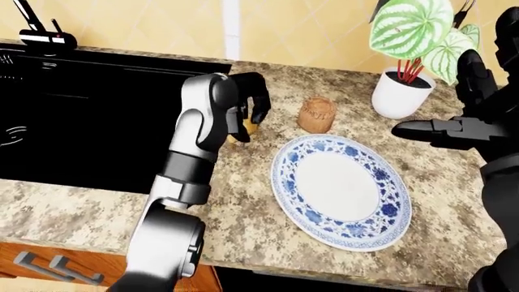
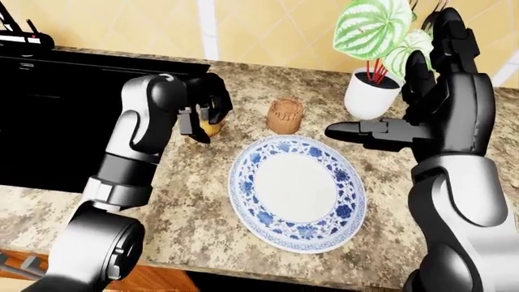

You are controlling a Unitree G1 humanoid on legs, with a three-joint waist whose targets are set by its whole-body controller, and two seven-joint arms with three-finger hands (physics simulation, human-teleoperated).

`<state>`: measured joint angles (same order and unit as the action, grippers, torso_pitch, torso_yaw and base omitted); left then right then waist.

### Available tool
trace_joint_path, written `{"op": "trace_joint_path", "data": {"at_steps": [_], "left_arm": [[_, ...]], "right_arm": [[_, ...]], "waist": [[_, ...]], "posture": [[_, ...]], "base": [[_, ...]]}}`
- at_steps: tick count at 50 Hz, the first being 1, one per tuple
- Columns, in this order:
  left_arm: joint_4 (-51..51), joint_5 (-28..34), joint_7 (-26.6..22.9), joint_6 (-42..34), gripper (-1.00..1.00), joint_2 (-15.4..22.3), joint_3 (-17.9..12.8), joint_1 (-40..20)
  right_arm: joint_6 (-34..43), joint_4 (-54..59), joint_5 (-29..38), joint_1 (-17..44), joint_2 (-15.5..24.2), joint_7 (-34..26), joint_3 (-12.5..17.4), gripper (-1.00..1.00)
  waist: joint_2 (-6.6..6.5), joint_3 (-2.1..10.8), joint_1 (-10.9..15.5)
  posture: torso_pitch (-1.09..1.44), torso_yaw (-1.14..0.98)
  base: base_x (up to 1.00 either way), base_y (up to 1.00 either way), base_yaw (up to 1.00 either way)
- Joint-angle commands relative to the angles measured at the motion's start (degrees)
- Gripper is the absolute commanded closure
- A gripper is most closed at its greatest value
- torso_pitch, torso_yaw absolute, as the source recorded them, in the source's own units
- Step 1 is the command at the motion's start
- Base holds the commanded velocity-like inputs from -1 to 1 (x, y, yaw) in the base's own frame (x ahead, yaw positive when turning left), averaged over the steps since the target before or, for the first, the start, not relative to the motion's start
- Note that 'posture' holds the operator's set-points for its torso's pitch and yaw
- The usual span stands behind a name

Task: Place the pastries on the plates.

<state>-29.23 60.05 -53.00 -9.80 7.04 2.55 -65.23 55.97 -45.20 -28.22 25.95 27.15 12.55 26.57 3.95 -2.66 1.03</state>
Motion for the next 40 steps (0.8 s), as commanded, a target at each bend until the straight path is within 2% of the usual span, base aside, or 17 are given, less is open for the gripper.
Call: {"op": "trace_joint_path", "data": {"at_steps": [1, 7, 9, 11, 17, 18, 21, 23, 26, 33, 36, 37, 40], "left_arm": [[2.16, -0.64, 0.83, 0.59, 1.00, 0.69, -0.43, -3.26], [1.19, -1.37, 0.91, 0.21, 1.00, 1.43, -0.65, -6.23], [0.51, -3.78, 1.04, 1.78, 1.00, 1.24, -1.26, -7.62], [0.84, -6.71, 0.53, 1.20, 1.00, 0.67, -1.91, -9.02], [-3.63, -9.37, 1.52, 2.82, 1.00, 2.89, -2.06, -13.75], [-4.88, -11.86, 1.42, 2.65, 1.00, 2.46, -3.14, -15.36], [-8.11, -17.19, 0.94, 2.83, 1.00, 2.17, -3.81, -17.29], [-9.07, -19.03, 0.77, 2.25, 1.00, 2.20, -3.13, -17.51], [-11.43, -20.87, 1.80, 2.80, 1.00, 2.27, -2.50, -18.35], [-14.30, -22.11, 1.24, 3.60, 1.00, 2.46, -1.69, -20.81], [-16.50, -23.03, 1.05, 3.82, 1.00, 2.43, -1.99, -22.36], [-16.74, -23.18, 0.96, 3.88, 1.00, 2.48, -1.97, -22.51], [-18.91, -23.12, 1.83, 4.41, 1.00, 2.99, -1.91, -23.53]], "right_arm": [[-1.60, -1.06, 0.31, 1.20, 0.85, 0.11, 0.85, -1.00], [-2.08, -1.29, 0.67, 0.47, 0.44, -0.03, 0.86, -1.00], [-1.74, -1.36, 0.57, 0.69, 0.71, -0.05, 1.19, -1.00], [-0.56, -1.92, -0.46, 1.29, 1.26, 0.16, 2.31, -1.00], [2.42, -3.26, -4.30, 1.92, 4.53, 1.05, 6.43, -1.00], [3.13, -3.48, -5.29, 2.17, 5.24, 1.31, 7.39, -1.00], [4.30, -4.01, -8.01, 2.06, 7.16, 2.07, 9.57, -1.00], [4.57, -3.99, -9.45, 1.79, 8.41, 2.64, 10.56, -1.00], [5.64, -4.31, -12.91, 1.21, 10.59, 3.56, 13.78, -1.00], [5.71, -3.53, -20.53, -0.84, 16.05, 7.26, 19.00, -1.00], [6.08, -2.98, -25.32, -2.59, 19.65, 8.50, 23.77, -1.00], [5.68, -2.80, -26.55, -3.30, 20.41, 9.17, 24.52, -1.00], [4.99, -2.60, -30.93, -7.01, 22.60, 10.27, 30.16, -1.00]], "waist": [[0.17, 1.57, 0.01], [0.22, 1.49, 0.08], [0.22, 1.50, 0.05], [0.28, 1.56, 0.10], [0.49, 1.38, -0.05], [0.53, 1.35, -0.14], [0.73, 1.30, -0.46], [0.87, 1.24, -0.61], [1.10, 1.25, -0.92], [1.57, 1.09, -1.92], [1.83, 1.04, -2.40], [1.92, 0.99, -2.51], [2.14, 0.84, -3.02]], "posture": [[0.00, 0.00], [0.00, 0.00], [0.00, 0.00], [0.00, 0.00], [0.00, -0.03], [0.00, -0.03], [0.00, -0.05], [0.00, -0.06], [0.00, -0.07], [0.00, -0.11], [0.00, -0.12], [0.00, -0.13], [0.00, -0.14]], "base": [[0.00, 0.00, 0.00], [0.00, 0.00, 0.00], [0.00, 0.00, 0.00], [0.00, 0.00, 0.00], [0.00, 0.00, 0.00], [0.00, 0.00, 0.00], [0.00, 0.00, 0.00], [0.00, 0.00, 0.00], [0.00, 0.00, 0.00], [0.00, 0.00, 0.00], [0.00, 0.00, 0.00], [0.00, 0.00, 0.00], [0.00, 0.00, 0.00]]}}
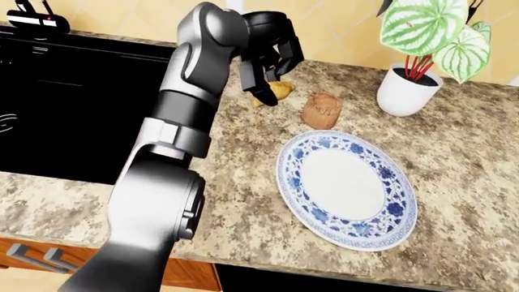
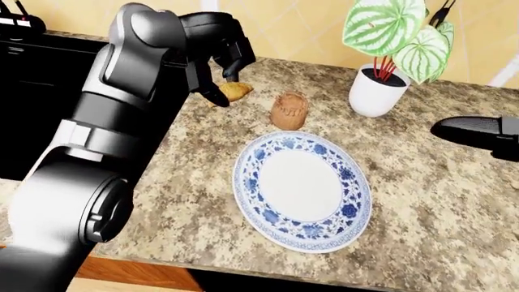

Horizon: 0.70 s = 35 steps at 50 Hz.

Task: Place the pastries on the plates.

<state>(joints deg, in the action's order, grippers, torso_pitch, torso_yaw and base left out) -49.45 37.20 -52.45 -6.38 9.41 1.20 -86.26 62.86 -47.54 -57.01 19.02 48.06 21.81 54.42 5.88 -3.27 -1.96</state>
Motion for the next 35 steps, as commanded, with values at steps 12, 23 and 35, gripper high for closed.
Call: {"op": "trace_joint_path", "data": {"at_steps": [12, 23, 35], "left_arm": [[-5.44, -0.25, 2.23, 4.42, 1.00, -0.41, -0.12, -6.75], [-6.38, 0.12, 1.36, 5.22, 1.00, -1.13, 0.21, -7.66], [-3.51, -5.61, -4.10, 1.81, 1.00, -2.95, -0.74, -5.83]], "right_arm": [[-5.52, 1.14, -7.18, -8.34, 5.07, 2.50, 9.34, -1.00], [-5.83, 0.53, -8.23, -10.80, 4.32, 2.32, 12.26, -1.00], [-7.03, 0.93, -6.83, -9.80, 4.13, 2.78, 9.13, -1.00]], "waist": [[0.81, 1.41, -3.03], [0.91, 1.39, -6.64], [1.23, 1.89, -11.47]], "posture": [[0.00, -0.20], [0.00, -0.26], [0.00, -0.32]], "base": [[0.00, 0.00, 0.00], [0.00, 0.00, 0.00], [0.00, 0.00, 0.00]]}}
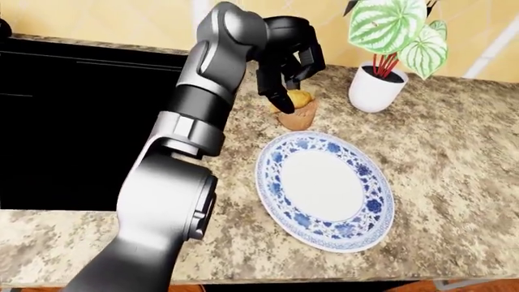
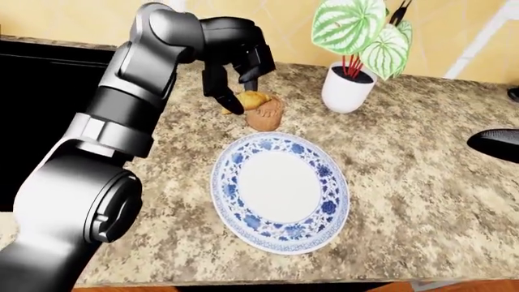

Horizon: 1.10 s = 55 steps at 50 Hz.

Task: Place the pastries on the plates.

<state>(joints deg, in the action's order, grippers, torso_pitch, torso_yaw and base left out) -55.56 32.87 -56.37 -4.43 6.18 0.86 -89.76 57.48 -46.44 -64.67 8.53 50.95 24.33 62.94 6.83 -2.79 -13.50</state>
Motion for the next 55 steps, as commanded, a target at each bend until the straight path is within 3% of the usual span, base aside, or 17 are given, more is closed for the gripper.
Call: {"op": "trace_joint_path", "data": {"at_steps": [1, 10, 16, 22, 31, 40, 52, 55], "left_arm": [[2.73, -1.26, -0.11, -0.08, 1.00, 0.32, -0.16, -2.19], [5.34, -1.20, -2.14, -1.17, 1.00, 0.46, 0.60, -0.83], [10.62, -3.82, -8.66, -5.48, 1.00, 0.73, -0.03, 1.21], [12.48, -7.60, -10.96, -1.56, 1.00, 0.14, -0.01, 2.77], [19.05, -6.42, -14.23, -2.08, 1.00, -2.42, 2.36, 8.87], [31.31, -5.21, -22.76, -5.13, 1.00, -5.11, 3.97, 15.72], [32.22, -3.23, -25.01, -3.40, 1.00, -6.77, 4.46, 17.08], [32.41, -2.66, -25.50, -3.15, 0.63, -6.68, 4.48, 17.38]], "right_arm": [[-1.58, -0.13, 0.69, 0.73, 1.24, 0.13, 0.86, -1.00], [-1.63, -0.83, 1.50, 0.12, -0.01, -0.70, 1.09, -1.00], [-1.64, -1.31, 1.76, -0.33, -0.89, -1.26, 1.41, -1.00], [-1.99, -1.72, 3.11, 0.77, -1.66, -0.49, -1.42, -1.00], [-1.39, -2.13, 2.72, 0.12, -1.93, -1.32, 0.07, -1.00], [-1.77, -2.16, 4.36, 1.07, -2.34, -0.80, -2.23, -1.00], [-1.70, -1.28, 4.40, 1.59, -1.95, -1.35, -1.95, -1.00], [-1.61, -1.51, 4.28, 1.18, -2.13, -1.77, -1.33, -1.00]], "waist": [[0.33, 1.48, -0.37], [0.75, 2.05, -3.87], [0.82, 2.42, -5.95], [0.90, 2.81, -7.33], [0.79, 3.39, -8.25], [0.58, 3.63, -9.13], [0.43, 3.95, -9.54], [0.34, 4.00, -9.66]], "posture": [[0.00, -0.32], [0.00, -0.37], [0.00, -0.39], [0.00, -0.39], [0.00, -0.39], [0.00, -0.39], [0.00, -0.39], [0.00, -0.39]], "base": [[0.00, 0.00, 0.00], [0.00, 0.00, 0.00], [0.00, 0.00, 0.00], [0.00, 0.00, 0.00], [0.00, 0.00, 0.00], [0.00, 0.00, 0.00], [0.00, 0.00, 0.00], [0.00, 0.00, 0.00]]}}
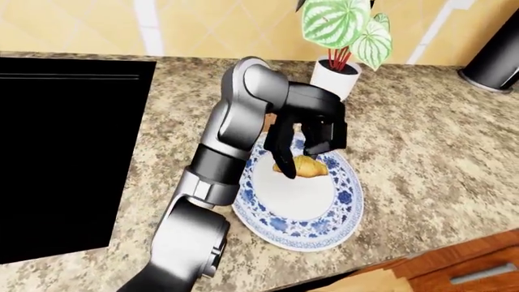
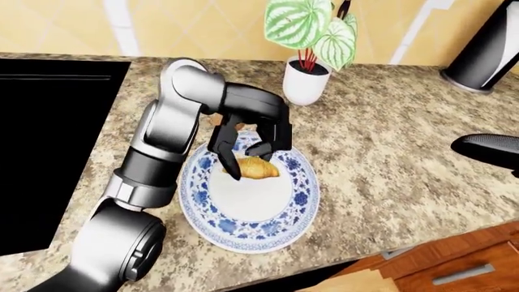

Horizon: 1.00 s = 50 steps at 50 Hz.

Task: Place the pastries on the plates.

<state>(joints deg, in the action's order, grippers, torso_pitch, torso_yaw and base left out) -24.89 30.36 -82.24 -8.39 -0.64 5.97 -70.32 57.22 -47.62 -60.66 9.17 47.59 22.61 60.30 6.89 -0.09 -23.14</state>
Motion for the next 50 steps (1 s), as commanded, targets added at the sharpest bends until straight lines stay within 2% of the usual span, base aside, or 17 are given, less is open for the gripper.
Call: {"op": "trace_joint_path", "data": {"at_steps": [1, 2, 4, 5, 6, 7, 9, 18, 25, 32, 34, 35, 42, 44, 46, 49, 50], "left_arm": [[1.90, 0.03, 0.15, 0.26, 0.40, 0.08, -0.76, -2.08], [2.26, 0.15, -0.21, 0.11, 0.33, 0.10, -0.74, -1.91], [2.34, 0.25, -0.60, 0.08, 0.00, 0.26, -0.91, -2.07], [2.25, 0.37, -0.56, -0.27, -0.48, 0.25, -1.02, -2.20], [2.23, 0.46, -0.50, -0.21, -0.57, 0.29, -1.02, -2.17], [2.61, 0.45, -1.00, -0.35, -0.80, 0.31, -0.95, -1.98], [2.22, 0.45, -0.77, -0.24, -0.98, 0.36, -1.10, -2.28], [0.34, 0.55, -0.52, 0.04, -1.00, 1.78, -1.99, -4.47], [-12.28, -1.93, 8.76, 1.20, -1.00, 4.98, -5.26, -13.52], [-29.98, -4.15, 24.87, 3.96, -1.00, 8.93, -7.81, -23.07], [-32.83, -5.07, 27.14, 4.73, -1.00, 9.48, -7.89, -24.09], [-35.55, -5.48, 30.97, 5.32, -1.00, 10.01, -8.60, -24.89], [-44.02, -6.85, 45.82, 6.53, -1.00, 11.66, -9.83, -26.15], [-45.45, -8.44, 50.08, 5.09, -1.00, 11.69, -11.07, -26.23], [-47.02, -11.38, 57.17, 2.84, -1.00, 11.79, -13.57, -26.78], [-47.91, -12.74, 61.76, 3.41, -1.00, 12.35, -13.51, -26.46], [-48.29, -14.71, 62.92, 2.29, -1.00, 12.35, -14.89, -27.14]], "right_arm": [[-1.26, -0.37, -0.03, 0.39, 1.15, -0.11, 1.74, -1.00], [-1.24, -0.45, -0.04, 0.11, 1.13, -0.30, 2.04, -1.00], [-1.16, -0.53, -0.53, -0.25, 1.02, -0.47, 2.93, -1.00], [-1.25, -0.66, -0.42, -0.49, 0.96, -0.59, 3.00, -1.00], [-1.31, -0.83, -0.41, -0.69, 0.78, -0.72, 3.08, -1.00], [-1.36, -0.91, -0.34, -0.71, 0.69, -0.63, 2.93, -1.00], [-1.55, -1.00, 0.09, -0.47, 0.62, -0.26, 2.06, -1.00], [-1.42, -1.15, 0.32, 0.14, 0.39, 0.31, 1.18, -1.00], [-1.55, -1.26, 0.92, 0.10, 0.05, 0.17, 0.58, -1.00], [-1.46, -1.65, 0.90, -0.69, -0.52, -1.14, 1.95, -1.00], [-1.52, -1.67, 1.18, -0.89, -0.61, -1.35, 1.99, -1.00], [-1.51, -1.72, 1.17, -0.90, -0.69, -1.50, 1.99, -1.00], [-1.47, -1.15, 1.31, 0.58, 0.05, -0.37, -0.09, -1.00], [-1.38, -1.01, 1.24, 1.39, 0.47, 0.34, -1.12, -1.00], [-1.46, -1.09, 1.34, 1.38, 0.26, 0.27, -1.39, -1.00], [-1.50, -1.16, 1.39, 1.18, -0.04, -0.09, -1.16, -1.00], [-1.59, -1.28, 1.67, 0.97, -0.18, -0.30, -1.17, -1.00]], "waist": [[0.27, 1.29, -0.05], [0.26, 1.31, -0.07], [0.23, 1.30, -0.11], [0.22, 1.29, -0.13], [0.21, 1.28, -0.15], [0.20, 1.28, -0.17], [0.19, 1.28, -0.25], [0.01, 1.41, -0.51], [0.07, 1.49, -0.50], [0.14, 1.52, -0.49], [0.15, 1.55, -0.47], [0.14, 1.54, -0.47], [0.14, 1.67, -0.56], [0.14, 1.69, -0.62], [0.14, 1.70, -0.68], [0.09, 1.65, -0.69], [0.09, 1.61, -0.70]], "posture": [[0.00, -0.39], [0.00, -0.39], [0.00, -0.39], [0.00, -0.39], [0.00, -0.39], [0.00, -0.39], [0.00, -0.39], [0.00, -0.39], [0.00, -0.39], [0.00, -0.39], [0.00, -0.39], [0.00, -0.39], [0.00, -0.39], [0.00, -0.39], [0.00, -0.39], [0.00, -0.39], [0.00, -0.39]], "base": [[0.00, 0.00, 0.00], [0.00, 0.00, 0.00], [0.00, 0.00, 0.00], [0.00, 0.00, 0.00], [0.00, 0.00, 0.00], [0.00, 0.00, 0.00], [0.00, 0.00, 0.00], [0.00, 0.00, 0.00], [0.00, 0.00, 0.00], [0.00, 0.00, 0.00], [0.00, 0.00, 0.00], [0.00, 0.00, 0.00], [0.00, 0.00, 0.00], [0.00, 0.00, 0.00], [0.00, 0.00, 0.00], [0.00, 0.00, 0.00], [0.00, 0.00, 0.00]]}}
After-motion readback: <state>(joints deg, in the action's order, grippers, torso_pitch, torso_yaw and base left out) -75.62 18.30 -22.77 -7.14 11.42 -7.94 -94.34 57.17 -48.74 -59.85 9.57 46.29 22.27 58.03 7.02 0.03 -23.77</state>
